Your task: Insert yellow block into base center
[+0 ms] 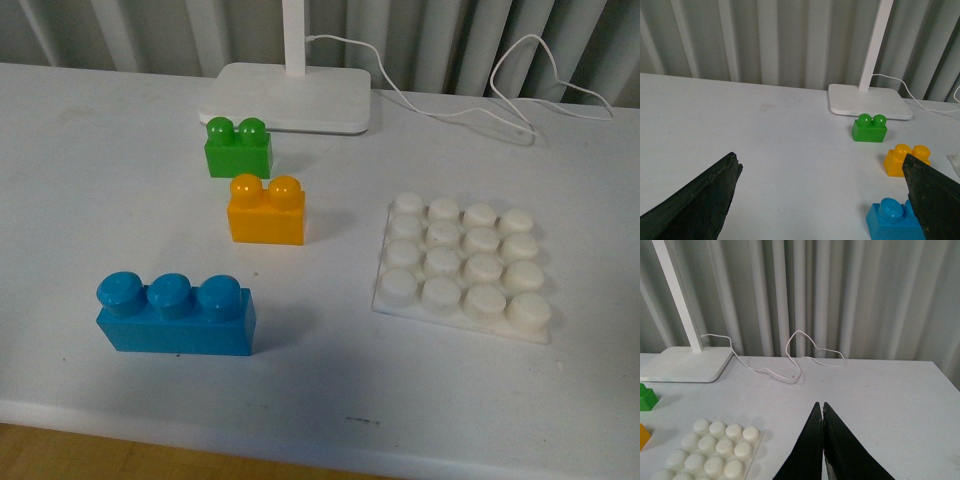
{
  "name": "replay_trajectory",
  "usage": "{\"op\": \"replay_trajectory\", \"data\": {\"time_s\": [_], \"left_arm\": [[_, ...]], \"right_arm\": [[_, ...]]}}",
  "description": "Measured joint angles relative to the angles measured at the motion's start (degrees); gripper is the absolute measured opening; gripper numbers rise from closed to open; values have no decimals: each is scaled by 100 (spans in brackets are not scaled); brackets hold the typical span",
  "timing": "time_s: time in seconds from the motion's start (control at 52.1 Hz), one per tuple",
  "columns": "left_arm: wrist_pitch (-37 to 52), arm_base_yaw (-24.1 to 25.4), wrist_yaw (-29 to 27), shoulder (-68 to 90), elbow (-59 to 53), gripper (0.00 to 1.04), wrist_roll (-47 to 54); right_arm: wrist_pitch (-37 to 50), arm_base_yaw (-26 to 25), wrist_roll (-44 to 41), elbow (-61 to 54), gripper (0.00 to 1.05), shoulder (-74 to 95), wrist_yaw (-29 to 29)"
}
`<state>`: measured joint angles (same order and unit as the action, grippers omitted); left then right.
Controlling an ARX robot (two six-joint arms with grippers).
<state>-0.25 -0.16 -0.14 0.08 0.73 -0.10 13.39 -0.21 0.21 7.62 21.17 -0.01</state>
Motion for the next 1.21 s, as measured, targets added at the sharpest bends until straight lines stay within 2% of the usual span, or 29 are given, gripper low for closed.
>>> {"op": "replay_trajectory", "data": {"time_s": [0.691, 0.787, 1.075, 1.132, 1.209], "left_arm": [[0, 0, 2, 0, 0, 98, 0], [0, 0, 0, 0, 0, 98, 0], [0, 0, 2, -2, 0, 98, 0], [0, 0, 2, -2, 0, 98, 0], [0, 0, 2, -2, 0, 98, 0]], "right_arm": [[-369, 0, 0, -662, 1, -1088, -2], [-1287, 0, -2, -726, 1, -1884, -4], [-1331, 0, -2, -726, 1, -2092, -4], [-1331, 0, -11, -726, 8, -2092, -2], [-1331, 0, -11, -726, 26, -2092, -4]]}}
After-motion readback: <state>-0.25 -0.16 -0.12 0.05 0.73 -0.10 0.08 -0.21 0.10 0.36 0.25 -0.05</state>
